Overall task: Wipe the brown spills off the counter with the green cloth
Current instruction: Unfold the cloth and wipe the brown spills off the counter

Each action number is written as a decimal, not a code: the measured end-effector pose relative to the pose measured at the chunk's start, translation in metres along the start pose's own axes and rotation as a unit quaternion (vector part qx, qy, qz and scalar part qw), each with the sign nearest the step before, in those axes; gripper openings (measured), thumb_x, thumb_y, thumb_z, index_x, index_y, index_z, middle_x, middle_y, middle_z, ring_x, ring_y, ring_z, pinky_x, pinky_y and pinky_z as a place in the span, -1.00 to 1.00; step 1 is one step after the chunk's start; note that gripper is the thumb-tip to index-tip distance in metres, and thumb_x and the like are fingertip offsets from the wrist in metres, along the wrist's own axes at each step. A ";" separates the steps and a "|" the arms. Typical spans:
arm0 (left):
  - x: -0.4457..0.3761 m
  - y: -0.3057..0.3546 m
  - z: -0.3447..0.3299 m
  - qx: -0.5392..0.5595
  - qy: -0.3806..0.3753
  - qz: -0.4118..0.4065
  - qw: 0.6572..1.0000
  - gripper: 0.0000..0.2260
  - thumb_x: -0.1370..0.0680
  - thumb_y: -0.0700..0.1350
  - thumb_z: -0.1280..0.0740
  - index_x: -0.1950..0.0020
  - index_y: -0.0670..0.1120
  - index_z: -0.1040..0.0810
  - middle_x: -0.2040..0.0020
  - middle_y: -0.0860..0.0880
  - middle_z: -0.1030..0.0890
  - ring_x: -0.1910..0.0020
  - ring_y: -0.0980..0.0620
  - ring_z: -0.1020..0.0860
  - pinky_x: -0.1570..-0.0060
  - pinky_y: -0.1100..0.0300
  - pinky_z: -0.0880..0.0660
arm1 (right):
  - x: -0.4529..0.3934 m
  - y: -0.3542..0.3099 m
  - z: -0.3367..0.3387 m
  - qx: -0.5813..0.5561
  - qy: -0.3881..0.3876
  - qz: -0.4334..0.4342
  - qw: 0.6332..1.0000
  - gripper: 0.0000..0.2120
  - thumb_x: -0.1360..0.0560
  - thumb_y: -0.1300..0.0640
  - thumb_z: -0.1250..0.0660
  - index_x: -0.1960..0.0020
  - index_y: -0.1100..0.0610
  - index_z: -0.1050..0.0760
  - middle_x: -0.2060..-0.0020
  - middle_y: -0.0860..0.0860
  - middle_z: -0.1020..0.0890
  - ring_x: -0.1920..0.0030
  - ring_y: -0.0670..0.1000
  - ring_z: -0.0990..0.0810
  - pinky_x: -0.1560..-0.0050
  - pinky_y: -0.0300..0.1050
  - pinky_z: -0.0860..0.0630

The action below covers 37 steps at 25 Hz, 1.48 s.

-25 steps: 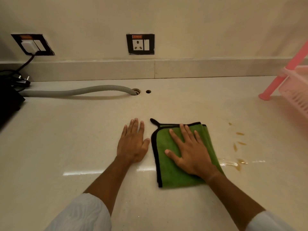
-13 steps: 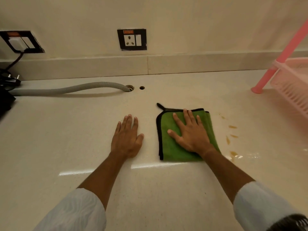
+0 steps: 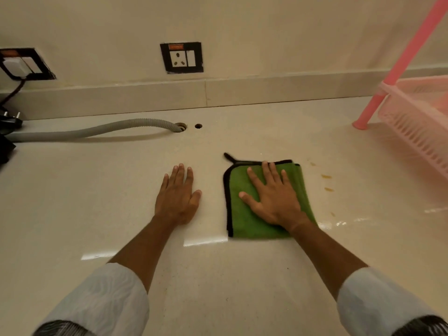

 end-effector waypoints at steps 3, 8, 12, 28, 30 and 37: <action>0.000 0.002 0.006 -0.005 -0.003 0.008 1.000 -0.39 -0.61 0.09 -0.02 -0.56 -0.11 0.13 -0.59 -0.17 0.13 -0.57 -0.08 0.16 -0.53 -0.01 0.17 | 0.032 0.002 0.000 0.002 -0.005 0.074 0.997 -0.29 -0.50 -0.44 0.18 -0.56 -0.17 0.14 -0.58 0.10 0.12 -0.57 0.07 0.21 -0.55 0.18 0.20; -0.005 0.034 0.009 0.002 0.010 -0.024 1.000 -0.32 -0.51 0.15 0.06 -0.56 -0.10 0.14 -0.59 -0.17 0.12 -0.57 -0.08 0.15 -0.54 -0.01 0.15 | -0.016 0.046 0.009 0.009 -0.020 0.035 0.999 -0.27 -0.47 -0.46 0.23 -0.56 -0.19 0.16 -0.59 0.09 0.12 -0.58 0.06 0.20 -0.54 0.18 0.23; -0.003 0.058 -0.008 0.016 -0.003 -0.053 0.998 -0.32 -0.50 0.17 0.10 -0.56 -0.06 0.18 -0.59 -0.13 0.16 -0.56 -0.05 0.19 -0.53 0.00 0.18 | -0.049 0.080 0.013 0.025 -0.005 -0.009 1.000 -0.23 -0.44 -0.50 0.21 -0.56 -0.17 0.14 -0.59 0.13 0.10 -0.58 0.12 0.16 -0.54 0.21 0.21; -0.002 0.059 -0.012 0.024 0.006 -0.054 0.998 -0.26 -0.42 0.24 0.24 -0.56 -0.04 0.16 -0.59 -0.09 0.15 -0.56 0.00 0.19 -0.53 0.03 0.20 | 0.103 0.104 0.012 0.023 -0.019 -0.019 0.999 -0.23 -0.42 -0.55 0.19 -0.53 -0.28 0.23 -0.59 0.08 0.16 -0.57 0.07 0.22 -0.55 0.16 0.16; -0.001 0.060 -0.011 0.024 0.009 -0.051 0.998 -0.26 -0.41 0.24 0.25 -0.56 -0.04 0.16 -0.59 -0.09 0.15 -0.56 0.00 0.19 -0.53 0.03 0.20 | 0.089 0.126 0.016 0.022 -0.003 -0.081 0.996 -0.20 -0.40 -0.55 0.24 -0.55 -0.24 0.18 -0.59 0.11 0.12 -0.58 0.09 0.17 -0.55 0.18 0.15; -0.003 0.059 -0.014 0.006 0.005 -0.049 0.999 -0.26 -0.42 0.23 0.23 -0.56 -0.05 0.16 -0.59 -0.11 0.13 -0.56 -0.03 0.17 -0.53 0.03 0.20 | 0.015 0.069 0.009 0.000 0.009 -0.095 0.995 -0.16 -0.41 -0.53 0.20 -0.57 -0.14 0.10 -0.58 0.23 0.06 -0.57 0.21 0.12 -0.54 0.23 0.13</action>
Point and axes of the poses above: each hand's wrist, its own x-axis away from the middle knuckle, its own z-axis out of the back of the hand, y = z × x, the point moved 4 cm from there along -x, towards the middle knuckle
